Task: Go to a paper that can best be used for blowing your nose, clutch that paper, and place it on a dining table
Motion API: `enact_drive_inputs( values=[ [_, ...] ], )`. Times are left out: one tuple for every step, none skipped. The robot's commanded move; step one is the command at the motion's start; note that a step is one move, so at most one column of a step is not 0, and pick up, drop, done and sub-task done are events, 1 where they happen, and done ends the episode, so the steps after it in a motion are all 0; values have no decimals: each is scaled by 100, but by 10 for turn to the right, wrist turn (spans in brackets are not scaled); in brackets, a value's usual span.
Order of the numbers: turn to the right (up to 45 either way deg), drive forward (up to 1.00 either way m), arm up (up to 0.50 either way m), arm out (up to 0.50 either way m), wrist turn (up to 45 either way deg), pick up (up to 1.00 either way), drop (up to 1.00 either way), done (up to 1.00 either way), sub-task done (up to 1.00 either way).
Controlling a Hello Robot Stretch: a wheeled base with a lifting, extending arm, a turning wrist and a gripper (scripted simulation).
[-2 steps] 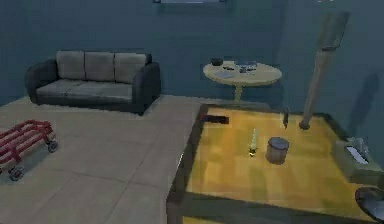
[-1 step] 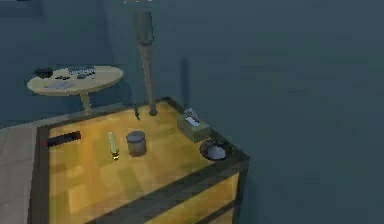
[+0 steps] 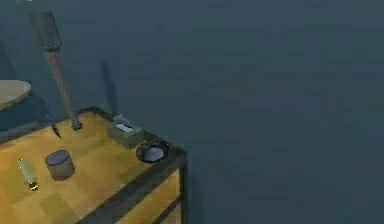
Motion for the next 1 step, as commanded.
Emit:
enact_drive_inputs(
  values=[
    [0,40,0,0,0,0,0,0,0]
  ],
)
